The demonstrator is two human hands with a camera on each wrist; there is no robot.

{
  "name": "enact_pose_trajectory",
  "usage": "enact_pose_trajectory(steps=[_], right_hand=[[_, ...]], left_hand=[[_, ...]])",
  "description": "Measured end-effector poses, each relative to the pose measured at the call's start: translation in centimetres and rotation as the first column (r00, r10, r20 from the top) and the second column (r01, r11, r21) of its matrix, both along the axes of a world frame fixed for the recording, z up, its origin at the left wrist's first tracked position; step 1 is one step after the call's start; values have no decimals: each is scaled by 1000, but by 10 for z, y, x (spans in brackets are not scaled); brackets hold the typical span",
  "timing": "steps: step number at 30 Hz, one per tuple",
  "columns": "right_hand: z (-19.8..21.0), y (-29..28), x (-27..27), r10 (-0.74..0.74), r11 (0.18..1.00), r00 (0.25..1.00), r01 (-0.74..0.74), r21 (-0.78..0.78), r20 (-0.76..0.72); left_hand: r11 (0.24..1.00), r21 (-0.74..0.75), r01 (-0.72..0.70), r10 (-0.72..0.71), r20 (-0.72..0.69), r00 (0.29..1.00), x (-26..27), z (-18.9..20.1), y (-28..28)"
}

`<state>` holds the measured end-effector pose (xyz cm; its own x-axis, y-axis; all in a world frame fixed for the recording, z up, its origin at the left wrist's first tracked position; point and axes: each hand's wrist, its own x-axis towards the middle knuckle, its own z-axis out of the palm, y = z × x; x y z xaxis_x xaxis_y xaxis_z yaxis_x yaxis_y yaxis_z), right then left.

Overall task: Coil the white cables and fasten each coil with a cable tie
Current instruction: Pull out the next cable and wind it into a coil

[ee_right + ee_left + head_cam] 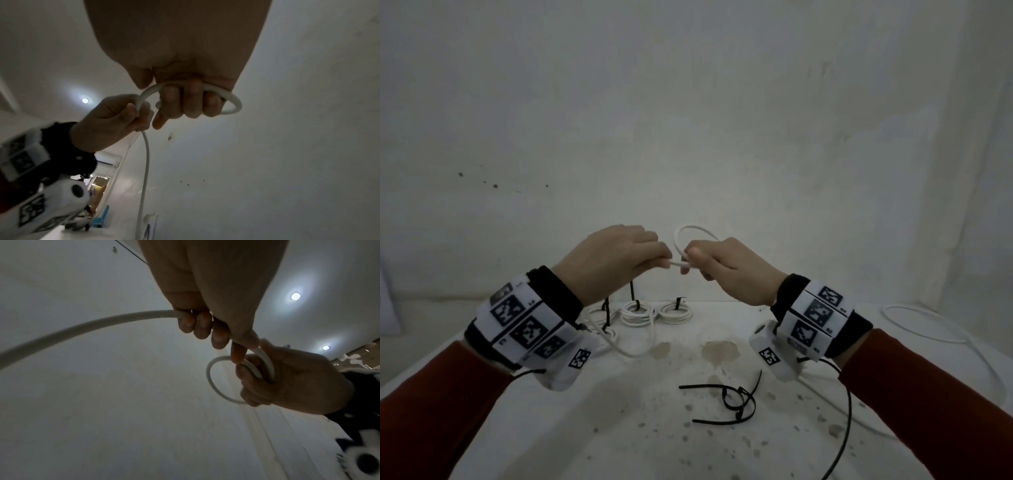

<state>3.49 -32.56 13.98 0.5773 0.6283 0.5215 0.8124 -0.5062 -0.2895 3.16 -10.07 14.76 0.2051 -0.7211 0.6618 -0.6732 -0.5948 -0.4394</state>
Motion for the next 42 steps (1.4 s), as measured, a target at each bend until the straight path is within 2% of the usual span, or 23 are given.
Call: enact_pose_trajectory(steps=[2,5,10,15,17,18,21,22,24,25,27,28,29,31,33,35,37,39,42], right_hand=[[-3,3,-2,74,981,993,-56,184,-90],[0,5,-7,247,888,940,-121,444,-237],[7,-9,-12,466,745,791,-110,658,-396],[8,-25,-22,642,646,610,-106,756,-463],[9,-33,-23,768,540,484,-138,830,-419],[10,-37,-23,839,461,399,-161,873,-370],[13,-48,-20,988,140,98,-196,971,-122],[14,-50,-20,998,46,53,-177,983,-37],[16,-54,-20,991,-92,86,-141,986,105],[17,-56,-20,975,-142,151,-134,981,162],[20,-59,-20,902,-192,369,-124,973,225],[21,-60,-20,852,-198,470,-121,973,231],[23,-60,-18,812,-197,538,-113,974,227],[22,-58,-13,758,-174,625,-81,981,186],[19,-52,-5,679,-115,726,-43,992,110],[15,-44,2,570,-27,821,-31,999,41],[9,-36,8,432,123,901,-26,992,-30],[2,-31,12,297,353,947,9,936,-121],[-8,-27,8,173,709,956,47,704,-238]], left_hand=[[996,-77,34,-38,-42,998,0,8,3],[980,-188,67,-82,-72,994,1,16,6],[916,-395,78,-135,-120,983,4,27,22],[886,-458,67,-153,-153,976,11,23,24],[859,-508,64,-170,-163,972,17,16,20],[847,-529,58,-173,-170,970,20,10,17],[857,-514,33,-152,-191,970,24,-13,5],[877,-480,10,-123,-205,971,25,-21,1],[926,-366,-92,8,-225,974,26,-38,-6],[942,-300,-152,91,-208,974,24,-46,-9],[948,-204,-243,216,-147,965,20,-58,-14],[949,-181,-258,243,-105,964,18,-63,-14],[950,-166,-265,259,-58,964,16,-66,-14],[957,-135,-256,264,43,964,10,-65,-15],[970,-88,-226,235,110,966,0,-55,-19],[977,-30,-213,215,138,967,-11,-43,-23],[978,20,-205,200,154,968,-22,-32,-27],[975,50,-216,204,175,963,-31,-23,-31],[967,64,-246,229,199,953,-34,-12,-28]])
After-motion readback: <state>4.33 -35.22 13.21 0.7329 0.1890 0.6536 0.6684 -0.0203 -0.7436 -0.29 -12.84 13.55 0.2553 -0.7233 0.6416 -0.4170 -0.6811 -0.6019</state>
